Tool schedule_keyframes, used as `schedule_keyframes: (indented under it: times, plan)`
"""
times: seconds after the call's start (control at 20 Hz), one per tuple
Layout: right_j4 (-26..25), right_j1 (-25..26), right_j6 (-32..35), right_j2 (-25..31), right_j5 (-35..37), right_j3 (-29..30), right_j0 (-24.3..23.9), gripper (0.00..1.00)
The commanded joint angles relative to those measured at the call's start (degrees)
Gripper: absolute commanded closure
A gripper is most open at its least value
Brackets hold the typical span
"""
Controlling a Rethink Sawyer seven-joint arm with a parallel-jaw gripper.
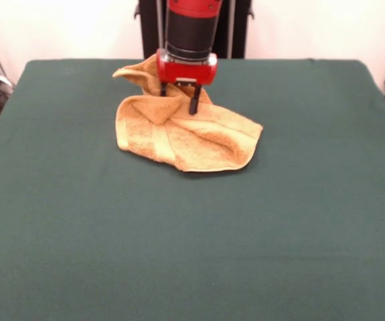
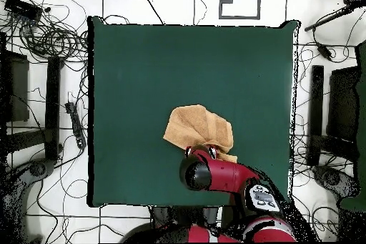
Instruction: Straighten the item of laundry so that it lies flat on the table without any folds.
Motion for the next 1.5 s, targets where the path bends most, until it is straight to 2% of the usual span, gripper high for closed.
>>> schedule_keyframes:
  times: [0.05,0.7,0.75,0.8,0.9,1.5]
  plan:
    - [0.02,8.2,10.01,3.58,-0.72,2.01,-0.36,0.0]
    - [-0.12,8.03,10.36,3.61,-2.23,1.94,0.67,0.0]
    - [-0.53,8.08,8.98,4.5,0.3,1.84,-0.04,0.0]
    - [-0.84,8.23,8.4,4.71,0.92,1.71,-0.17,1.0]
    - [-0.85,8.42,9.62,4.69,-1.88,2.29,-0.32,1.0]
    - [-0.38,8.31,9.57,4.81,-1.29,1.86,-0.13,1.0]
